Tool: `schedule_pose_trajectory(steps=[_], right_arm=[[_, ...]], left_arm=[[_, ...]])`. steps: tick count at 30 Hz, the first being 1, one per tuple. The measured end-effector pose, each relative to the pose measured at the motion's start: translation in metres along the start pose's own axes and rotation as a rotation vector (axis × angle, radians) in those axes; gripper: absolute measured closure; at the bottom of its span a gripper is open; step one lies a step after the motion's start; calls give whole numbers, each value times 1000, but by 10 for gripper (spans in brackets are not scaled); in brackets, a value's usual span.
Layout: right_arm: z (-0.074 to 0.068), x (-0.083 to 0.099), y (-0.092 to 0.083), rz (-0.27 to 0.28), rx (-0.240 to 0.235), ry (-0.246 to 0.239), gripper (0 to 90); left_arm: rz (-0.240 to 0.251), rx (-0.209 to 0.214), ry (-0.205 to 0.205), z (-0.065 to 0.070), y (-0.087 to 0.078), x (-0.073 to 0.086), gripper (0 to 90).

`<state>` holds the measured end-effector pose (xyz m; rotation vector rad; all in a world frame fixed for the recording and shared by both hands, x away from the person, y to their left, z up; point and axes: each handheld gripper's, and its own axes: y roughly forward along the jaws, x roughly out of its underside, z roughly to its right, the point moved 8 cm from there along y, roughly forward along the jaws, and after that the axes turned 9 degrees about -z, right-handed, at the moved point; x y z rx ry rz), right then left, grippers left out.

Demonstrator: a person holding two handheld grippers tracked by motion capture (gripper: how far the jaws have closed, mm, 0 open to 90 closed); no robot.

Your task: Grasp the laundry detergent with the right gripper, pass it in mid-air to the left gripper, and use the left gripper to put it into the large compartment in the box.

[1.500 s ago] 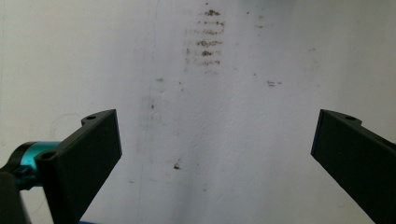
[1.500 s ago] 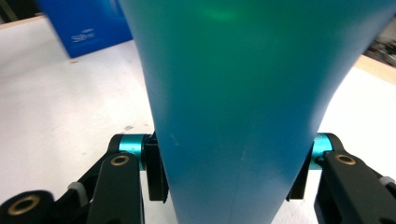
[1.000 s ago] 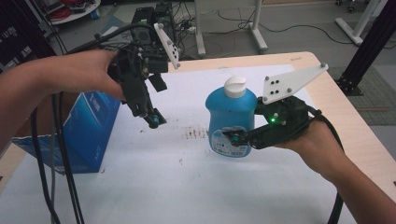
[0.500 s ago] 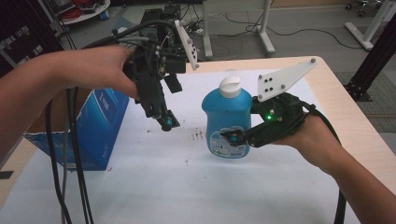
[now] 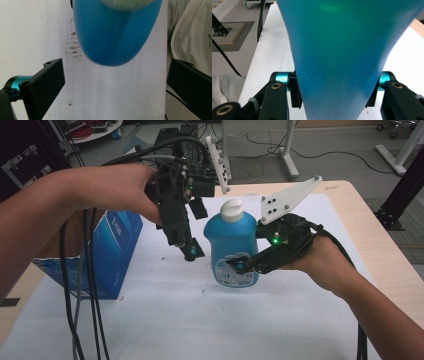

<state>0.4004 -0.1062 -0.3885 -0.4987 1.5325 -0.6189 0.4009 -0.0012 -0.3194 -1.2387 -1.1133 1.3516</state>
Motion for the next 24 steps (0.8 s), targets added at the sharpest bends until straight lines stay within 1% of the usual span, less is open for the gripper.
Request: schedule_pose_trajectory(steps=[5, 6, 11, 17, 19, 22, 24], right_arm=[[-3, -8, 9, -1, -22, -10, 469], [-3, -9, 11, -2, -26, -15, 469], [-5, -15, 18, -4, -35, -25, 469], [-7, -18, 21, -4, -45, -24, 468], [-7, -19, 22, -5, -45, -26, 468], [-8, -19, 22, -6, -47, -26, 468], [-9, -19, 23, -8, -48, -24, 468]], left_arm=[[1, -6, 11, 1, -2, -5, 17], [2, -2, 14, 1, -2, -6, 30], [5, -3, 21, 2, -1, -11, 33], [0, -4, 21, 2, 0, -11, 33], [2, 3, 32, 2, -1, -11, 97], [6, -4, 30, 2, -1, -12, 104], [9, 5, 30, 2, -1, -13, 134]])
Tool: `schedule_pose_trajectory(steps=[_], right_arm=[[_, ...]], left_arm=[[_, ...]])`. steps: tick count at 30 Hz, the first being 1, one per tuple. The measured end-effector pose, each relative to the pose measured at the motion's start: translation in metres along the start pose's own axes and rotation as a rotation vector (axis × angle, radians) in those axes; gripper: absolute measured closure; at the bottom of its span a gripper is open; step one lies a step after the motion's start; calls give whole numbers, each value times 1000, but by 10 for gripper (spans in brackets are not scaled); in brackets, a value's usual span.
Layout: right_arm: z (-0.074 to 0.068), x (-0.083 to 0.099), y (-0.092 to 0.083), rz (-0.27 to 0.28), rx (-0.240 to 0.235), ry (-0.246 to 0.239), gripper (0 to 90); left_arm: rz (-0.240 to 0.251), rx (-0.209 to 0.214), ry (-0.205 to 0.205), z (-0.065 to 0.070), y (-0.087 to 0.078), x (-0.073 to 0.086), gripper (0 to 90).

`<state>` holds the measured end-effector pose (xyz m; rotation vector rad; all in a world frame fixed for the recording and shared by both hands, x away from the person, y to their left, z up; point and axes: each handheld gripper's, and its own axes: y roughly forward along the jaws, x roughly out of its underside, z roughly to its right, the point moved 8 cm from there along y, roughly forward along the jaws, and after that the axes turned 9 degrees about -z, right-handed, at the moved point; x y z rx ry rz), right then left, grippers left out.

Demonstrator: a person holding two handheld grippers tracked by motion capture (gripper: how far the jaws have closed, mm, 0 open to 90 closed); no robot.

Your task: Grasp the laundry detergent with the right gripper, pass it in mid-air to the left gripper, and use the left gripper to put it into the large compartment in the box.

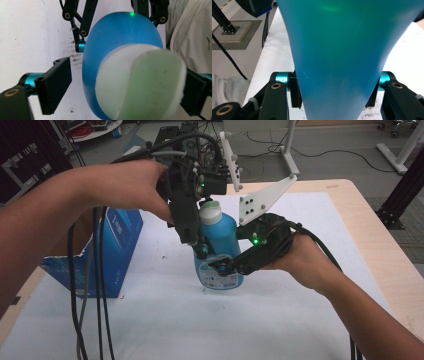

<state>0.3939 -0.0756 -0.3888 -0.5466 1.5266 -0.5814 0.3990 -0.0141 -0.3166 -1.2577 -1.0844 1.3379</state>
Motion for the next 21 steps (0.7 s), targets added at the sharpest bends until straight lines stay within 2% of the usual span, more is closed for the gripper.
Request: schedule_pose_trajectory(steps=[5, 14, 21], right_arm=[[-1, -1, 1, -1, -2, -8, 468], [-2, -1, 2, 0, -5, -14, 468], [-3, -2, 2, 4, -11, -5, 468]], left_arm=[[-7, 13, 13, 2, 1, 0, 222], [-10, 20, 25, 2, 2, -1, 287], [-6, 24, 42, 4, 1, -1, 372]])
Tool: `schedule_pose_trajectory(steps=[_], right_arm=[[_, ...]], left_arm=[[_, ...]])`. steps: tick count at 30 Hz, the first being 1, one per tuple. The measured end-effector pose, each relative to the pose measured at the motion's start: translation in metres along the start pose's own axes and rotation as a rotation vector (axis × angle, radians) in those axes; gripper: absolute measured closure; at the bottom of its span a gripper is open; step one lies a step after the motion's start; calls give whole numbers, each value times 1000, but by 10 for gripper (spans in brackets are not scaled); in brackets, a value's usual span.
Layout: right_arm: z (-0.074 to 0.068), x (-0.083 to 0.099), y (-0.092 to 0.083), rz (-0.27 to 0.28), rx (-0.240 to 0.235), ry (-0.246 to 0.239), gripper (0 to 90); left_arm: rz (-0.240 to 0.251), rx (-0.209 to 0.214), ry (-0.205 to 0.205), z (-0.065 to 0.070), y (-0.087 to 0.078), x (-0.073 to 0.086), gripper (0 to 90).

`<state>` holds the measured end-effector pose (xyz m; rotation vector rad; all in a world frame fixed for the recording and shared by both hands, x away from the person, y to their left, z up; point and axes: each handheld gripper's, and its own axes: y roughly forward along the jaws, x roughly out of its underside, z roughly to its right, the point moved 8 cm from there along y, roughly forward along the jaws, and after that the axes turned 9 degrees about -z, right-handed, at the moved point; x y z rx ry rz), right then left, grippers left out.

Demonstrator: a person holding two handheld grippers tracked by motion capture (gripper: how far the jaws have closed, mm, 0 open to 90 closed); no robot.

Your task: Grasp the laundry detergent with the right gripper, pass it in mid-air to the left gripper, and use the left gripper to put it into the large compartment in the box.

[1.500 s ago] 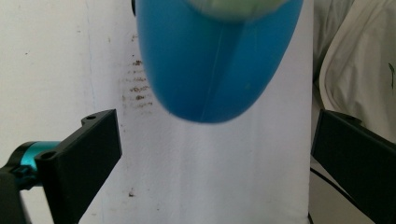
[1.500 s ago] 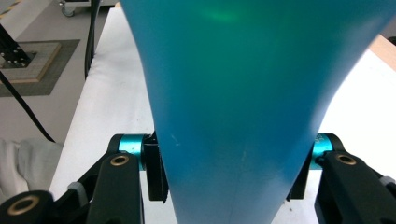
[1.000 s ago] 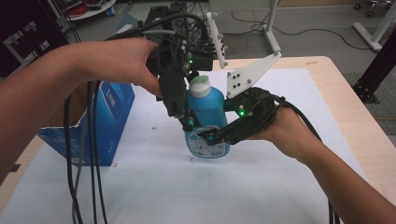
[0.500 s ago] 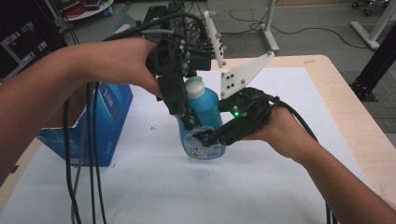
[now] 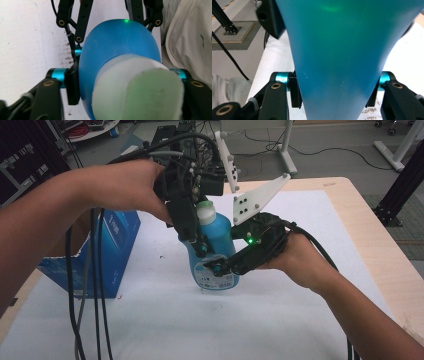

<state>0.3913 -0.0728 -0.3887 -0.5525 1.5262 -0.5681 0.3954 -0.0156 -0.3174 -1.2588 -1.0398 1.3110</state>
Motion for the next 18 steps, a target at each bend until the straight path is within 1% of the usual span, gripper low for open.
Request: schedule_pose_trajectory(steps=[5, 13, 15, 17, 18], right_arm=[[0, 0, 0, -2, 2, -9, 468], [-1, -1, 1, 2, 1, -8, 455], [0, -2, 0, 15, -3, -5, 446], [0, -4, -1, 30, -15, 13, 369], [1, -4, -2, 37, -15, 26, 305]], left_arm=[[0, -2, 7, 1, 0, 0, 375], [-5, -6, 9, 2, -1, 0, 380], [-9, -6, 2, 1, -1, 0, 381], [-20, -10, -2, 1, -2, 1, 382], [-24, -13, -5, 1, -3, 2, 381]])
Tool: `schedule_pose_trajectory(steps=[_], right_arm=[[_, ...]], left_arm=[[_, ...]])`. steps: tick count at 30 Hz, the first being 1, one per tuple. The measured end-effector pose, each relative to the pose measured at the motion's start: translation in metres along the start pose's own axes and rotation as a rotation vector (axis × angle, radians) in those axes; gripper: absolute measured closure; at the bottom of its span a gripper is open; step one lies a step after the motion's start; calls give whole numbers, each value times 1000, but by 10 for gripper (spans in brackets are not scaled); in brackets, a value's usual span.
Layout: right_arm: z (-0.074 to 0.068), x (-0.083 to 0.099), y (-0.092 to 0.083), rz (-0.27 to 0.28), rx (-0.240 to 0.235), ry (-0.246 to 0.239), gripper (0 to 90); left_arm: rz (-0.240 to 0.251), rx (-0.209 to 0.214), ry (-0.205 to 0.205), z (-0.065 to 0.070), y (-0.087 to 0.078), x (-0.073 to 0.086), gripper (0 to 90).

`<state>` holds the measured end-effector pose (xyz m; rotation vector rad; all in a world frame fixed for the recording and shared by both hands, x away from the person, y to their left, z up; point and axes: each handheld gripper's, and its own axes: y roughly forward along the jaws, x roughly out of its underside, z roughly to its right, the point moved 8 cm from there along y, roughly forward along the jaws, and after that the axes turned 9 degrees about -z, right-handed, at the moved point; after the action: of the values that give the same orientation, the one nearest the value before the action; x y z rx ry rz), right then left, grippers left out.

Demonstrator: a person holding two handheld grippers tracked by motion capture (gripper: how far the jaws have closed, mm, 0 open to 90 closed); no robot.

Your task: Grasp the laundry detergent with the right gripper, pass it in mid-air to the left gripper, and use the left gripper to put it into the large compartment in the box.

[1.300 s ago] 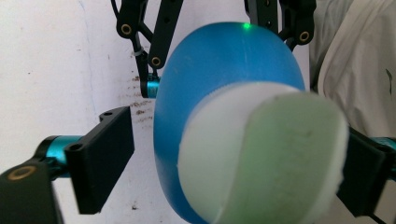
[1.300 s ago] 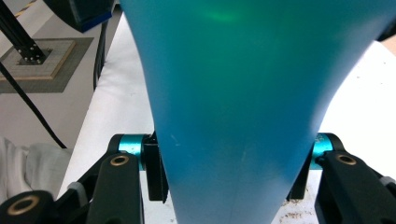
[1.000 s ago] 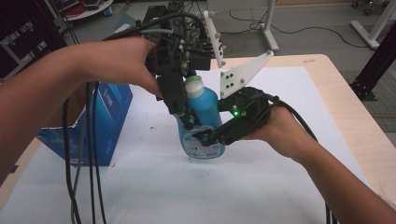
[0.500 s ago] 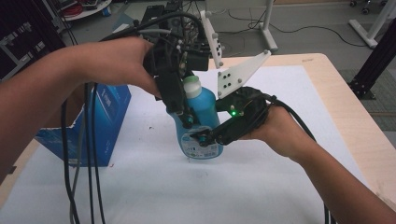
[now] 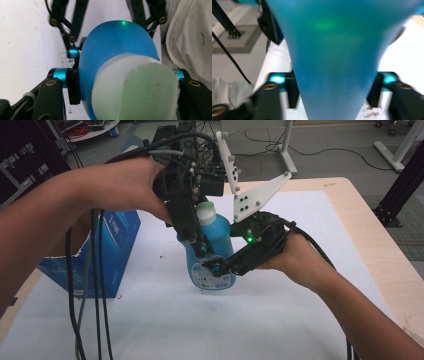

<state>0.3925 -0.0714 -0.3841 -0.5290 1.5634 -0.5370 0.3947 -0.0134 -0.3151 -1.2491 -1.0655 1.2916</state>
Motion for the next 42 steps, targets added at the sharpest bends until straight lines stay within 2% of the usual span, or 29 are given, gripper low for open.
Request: schedule_pose_trajectory(steps=[2, 4, 5, 8, 10, 12, 14, 18, 20, 22, 24, 25, 26, 28, 30, 33, 39, 42], right_arm=[[2, 0, -3, 7, 0, 20, 212], [2, 0, -9, 16, -3, 34, 207], [3, 1, -12, 10, 8, 33, 123], [10, 9, -18, -61, 85, 72, 99], [11, 14, -24, -94, 91, 87, 99], [12, 20, -30, -131, 121, 89, 99], [11, 29, -35, -193, 120, 69, 99], [10, 43, -44, -283, 103, 90, 100], [10, 47, -50, -310, 116, 83, 98], [11, 51, -55, -344, 105, 114, 97], [12, 57, -59, -398, 119, 128, 7], [13, 60, -62, -425, 121, 139, 8], [14, 62, -65, -442, 132, 129, 8], [16, 64, -73, -454, 163, 125, 9], [16, 65, -82, -462, 152, 133, 9], [18, 66, -95, -456, 176, 145, 9], [21, 72, -114, -502, 204, 145, 9], [22, 74, -120, -503, 213, 153, 10]], left_arm=[[-7, 0, -8, -1, -2, 3, 382], [-15, 3, -22, -2, -4, 6, 381], [-16, 2, -27, -2, -5, 8, 381], [-27, -3, -56, -4, -13, 15, 381], [-31, -10, -83, -7, -18, 19, 381], [-36, -18, -115, -11, -24, 25, 381], [-39, -28, -144, -14, -31, 30, 381], [-40, -48, -210, -21, -44, 42, 381], [-48, -51, -234, -23, -49, 48, 381], [-47, -54, -267, -25, -54, 54, 381], [-46, -55, -304, -28, -58, 59, 381], [-43, -58, -322, -29, -61, 62, 381], [-44, -57, -338, -30, -64, 65, 381], [-38, -64, -359, -32, -69, 70, 381], [-39, -66, -381, -32, -77, 75, 381], [-28, -72, -410, -33, -88, 83, 381], [-11, -77, -471, -33, -110, 100, 381], [-4, -82, -502, -31, -121, 110, 381]])
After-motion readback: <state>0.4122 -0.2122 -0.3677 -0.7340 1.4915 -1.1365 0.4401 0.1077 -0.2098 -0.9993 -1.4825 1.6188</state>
